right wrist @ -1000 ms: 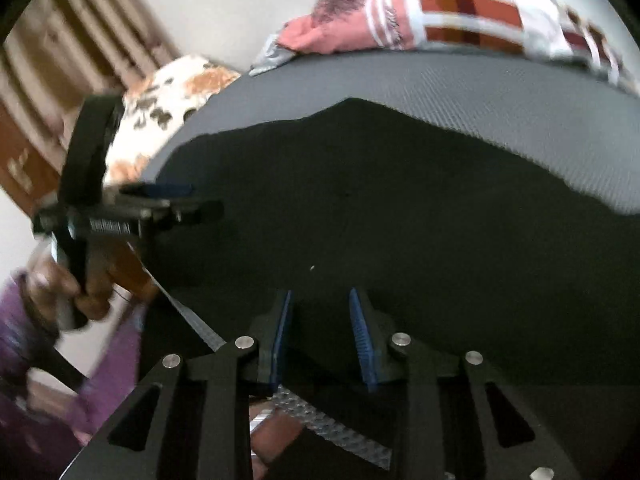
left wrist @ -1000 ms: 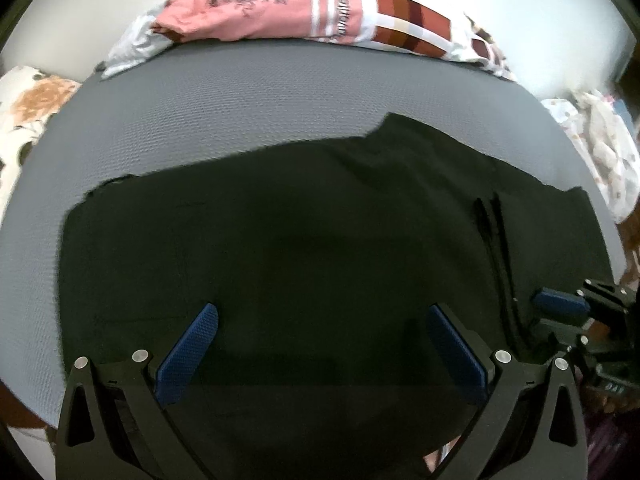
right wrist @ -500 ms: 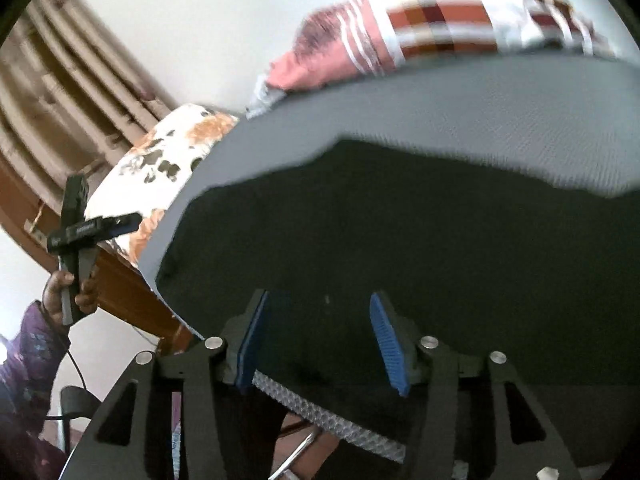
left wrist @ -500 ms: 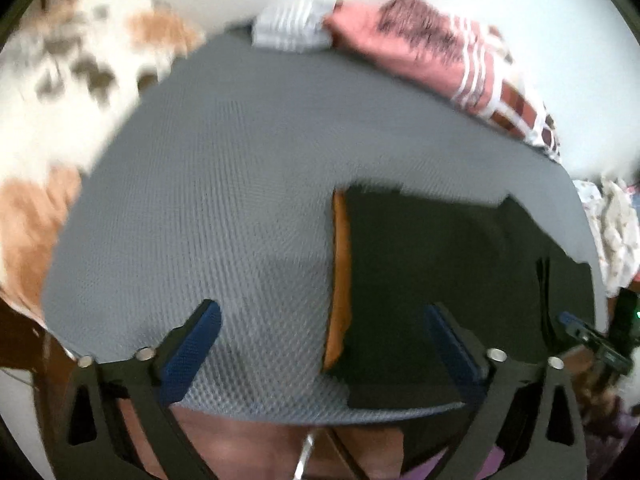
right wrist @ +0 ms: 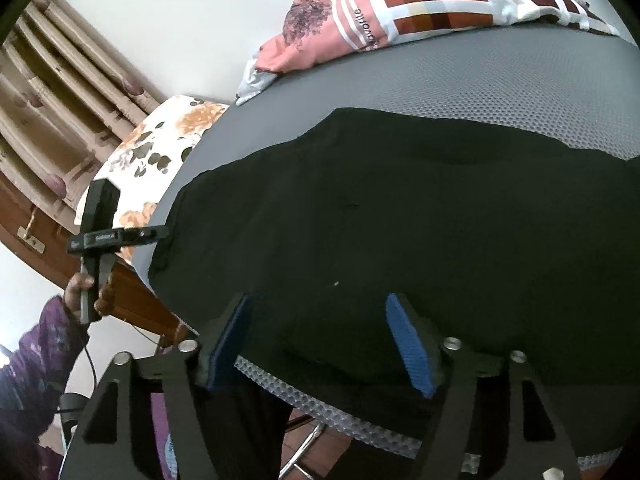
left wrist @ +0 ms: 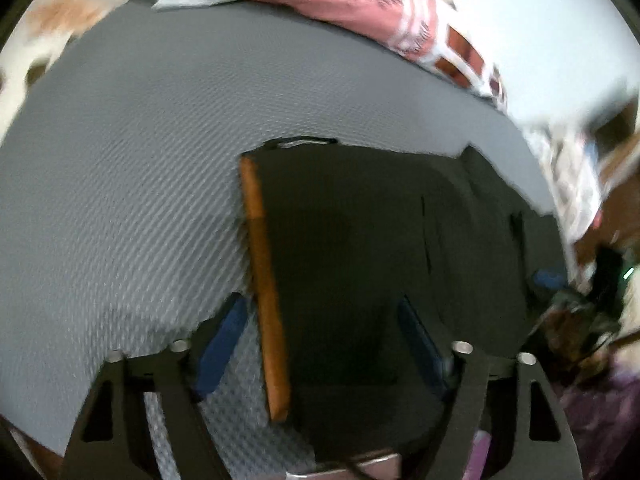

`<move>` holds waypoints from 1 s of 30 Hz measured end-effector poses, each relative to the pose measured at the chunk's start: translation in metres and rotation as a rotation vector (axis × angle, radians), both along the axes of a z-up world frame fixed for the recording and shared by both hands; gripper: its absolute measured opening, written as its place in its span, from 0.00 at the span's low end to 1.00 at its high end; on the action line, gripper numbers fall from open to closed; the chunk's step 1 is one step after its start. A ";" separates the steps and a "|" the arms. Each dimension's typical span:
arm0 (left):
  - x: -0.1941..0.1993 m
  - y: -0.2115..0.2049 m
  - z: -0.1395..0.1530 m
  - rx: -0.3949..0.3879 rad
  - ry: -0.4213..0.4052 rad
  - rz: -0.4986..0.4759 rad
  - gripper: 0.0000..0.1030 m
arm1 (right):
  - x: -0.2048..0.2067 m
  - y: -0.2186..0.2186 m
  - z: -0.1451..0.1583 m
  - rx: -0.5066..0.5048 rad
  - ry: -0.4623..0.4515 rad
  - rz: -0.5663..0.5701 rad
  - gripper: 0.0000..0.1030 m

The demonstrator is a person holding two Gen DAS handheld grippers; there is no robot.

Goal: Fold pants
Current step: 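Grasp the trouser waistband edge with the left gripper and lift it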

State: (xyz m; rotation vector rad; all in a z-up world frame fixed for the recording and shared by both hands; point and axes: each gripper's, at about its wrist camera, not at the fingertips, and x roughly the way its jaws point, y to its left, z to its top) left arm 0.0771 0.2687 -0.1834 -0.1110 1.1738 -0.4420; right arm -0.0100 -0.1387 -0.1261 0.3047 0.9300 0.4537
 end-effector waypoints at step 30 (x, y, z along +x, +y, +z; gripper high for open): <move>-0.018 -0.254 0.118 -0.494 0.007 -0.171 0.17 | 0.014 -0.079 -0.028 0.924 0.161 0.011 0.91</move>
